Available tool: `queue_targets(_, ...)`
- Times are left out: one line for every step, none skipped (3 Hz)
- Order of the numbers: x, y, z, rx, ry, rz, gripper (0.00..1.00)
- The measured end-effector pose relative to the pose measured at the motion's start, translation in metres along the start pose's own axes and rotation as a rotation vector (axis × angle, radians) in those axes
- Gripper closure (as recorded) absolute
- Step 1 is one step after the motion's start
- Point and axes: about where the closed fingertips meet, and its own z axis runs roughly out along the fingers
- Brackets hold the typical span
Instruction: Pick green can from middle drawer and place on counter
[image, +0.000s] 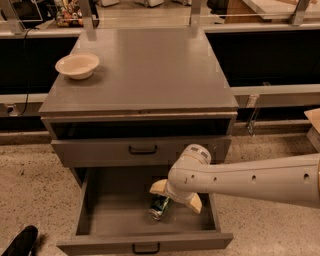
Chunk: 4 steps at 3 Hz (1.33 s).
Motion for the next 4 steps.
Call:
queue_targets(0.001, -0.016, 0.020, 0.004, 0.006, -0.034, 0.00)
queue_targets(0.009, -0.026, 0.059, 0.001, 0.021, -0.038, 0.00)
queue_targets(0.011, -0.026, 0.091, -0.044, 0.044, -0.027, 0.00)
queue_targets(0.017, -0.019, 0.123, -0.048, 0.012, 0.031, 0.00)
